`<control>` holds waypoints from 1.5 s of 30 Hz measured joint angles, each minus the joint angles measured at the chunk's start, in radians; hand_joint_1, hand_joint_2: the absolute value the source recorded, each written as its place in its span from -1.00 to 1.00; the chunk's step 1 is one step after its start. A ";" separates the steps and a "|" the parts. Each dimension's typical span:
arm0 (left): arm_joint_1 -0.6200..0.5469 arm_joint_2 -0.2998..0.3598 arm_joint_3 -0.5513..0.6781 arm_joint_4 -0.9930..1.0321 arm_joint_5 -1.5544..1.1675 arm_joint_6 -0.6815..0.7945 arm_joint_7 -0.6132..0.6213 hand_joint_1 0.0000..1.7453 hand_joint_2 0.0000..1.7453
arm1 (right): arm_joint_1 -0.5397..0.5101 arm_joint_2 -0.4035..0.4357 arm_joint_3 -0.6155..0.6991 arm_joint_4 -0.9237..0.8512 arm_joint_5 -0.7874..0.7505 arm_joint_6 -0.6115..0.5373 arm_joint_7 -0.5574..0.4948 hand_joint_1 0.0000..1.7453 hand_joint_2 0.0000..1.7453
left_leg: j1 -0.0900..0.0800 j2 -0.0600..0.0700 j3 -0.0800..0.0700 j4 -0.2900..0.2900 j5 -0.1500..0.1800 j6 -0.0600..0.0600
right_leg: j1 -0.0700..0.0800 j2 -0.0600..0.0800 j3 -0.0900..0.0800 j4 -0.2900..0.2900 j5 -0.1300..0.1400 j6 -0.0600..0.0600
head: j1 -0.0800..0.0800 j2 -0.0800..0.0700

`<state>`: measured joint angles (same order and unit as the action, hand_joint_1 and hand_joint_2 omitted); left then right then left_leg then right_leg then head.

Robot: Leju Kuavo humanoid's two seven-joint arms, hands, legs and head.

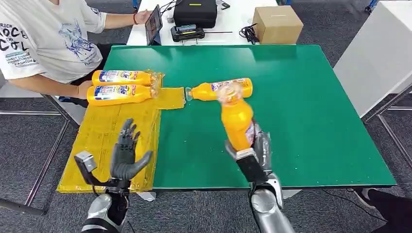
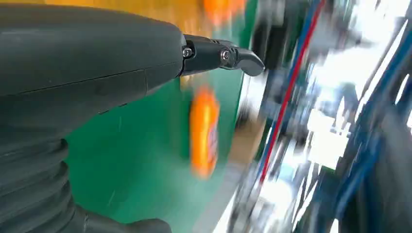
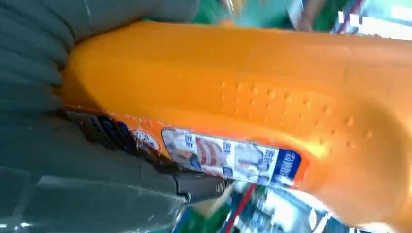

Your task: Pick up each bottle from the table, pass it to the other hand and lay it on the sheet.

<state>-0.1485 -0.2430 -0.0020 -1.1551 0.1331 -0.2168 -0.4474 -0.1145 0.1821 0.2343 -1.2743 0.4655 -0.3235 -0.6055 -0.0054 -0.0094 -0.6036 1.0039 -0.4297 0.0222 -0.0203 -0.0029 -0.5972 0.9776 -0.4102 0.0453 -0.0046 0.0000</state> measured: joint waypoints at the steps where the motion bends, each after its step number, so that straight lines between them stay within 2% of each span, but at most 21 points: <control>1: -0.008 0.000 -0.029 0.000 0.005 -0.012 0.012 -1.00 1.00 | -0.007 0.023 0.012 0.049 0.013 -0.009 -0.021 1.00 1.00 | 0.000 0.000 0.000 0.000 0.000 0.000 | 0.000 0.000 0.000 0.000 0.000 0.000 | 0.000 0.000; 7: -0.027 0.005 -0.103 0.008 0.059 -0.057 0.039 -1.00 1.00 | -0.052 0.083 0.083 0.189 0.044 -0.042 -0.031 1.00 1.00 | 0.001 0.000 0.000 0.000 0.000 0.000 | 0.001 0.000 0.000 0.000 0.000 0.000 | 0.000 0.000; 13: -0.029 0.015 -0.129 0.010 0.090 -0.091 0.044 -1.00 1.00 | -0.067 0.097 0.128 0.265 0.035 -0.042 -0.028 1.00 1.00 | 0.001 -0.001 -0.001 0.000 0.000 0.000 | 0.001 0.000 0.000 0.000 0.000 0.000 | 0.000 0.000; 36: -0.028 0.031 -0.172 0.038 0.071 -0.098 0.066 -1.00 1.00 | -0.118 0.140 0.215 0.376 0.069 -0.039 -0.014 1.00 1.00 | 0.000 0.000 0.000 0.000 0.000 0.000 | 0.000 0.000 0.000 0.000 0.000 0.000 | 0.000 0.000; 45: -0.034 0.033 -0.172 0.072 0.090 -0.103 0.072 -1.00 1.00 | -0.149 0.140 0.304 0.466 0.090 0.011 -0.016 1.00 1.00 | 0.000 0.000 0.000 0.000 0.000 0.000 | 0.000 0.000 0.000 0.000 0.000 0.000 | 0.000 0.000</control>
<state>-0.1820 -0.2098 -0.1743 -1.0834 0.2232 -0.3193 -0.3750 -0.2636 0.3223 0.5379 -0.8083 0.5554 -0.3128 -0.6214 -0.0050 -0.0094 -0.6036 1.0038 -0.4296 0.0220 -0.0199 -0.0027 -0.5974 0.9778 -0.4105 0.0451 -0.0046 0.0000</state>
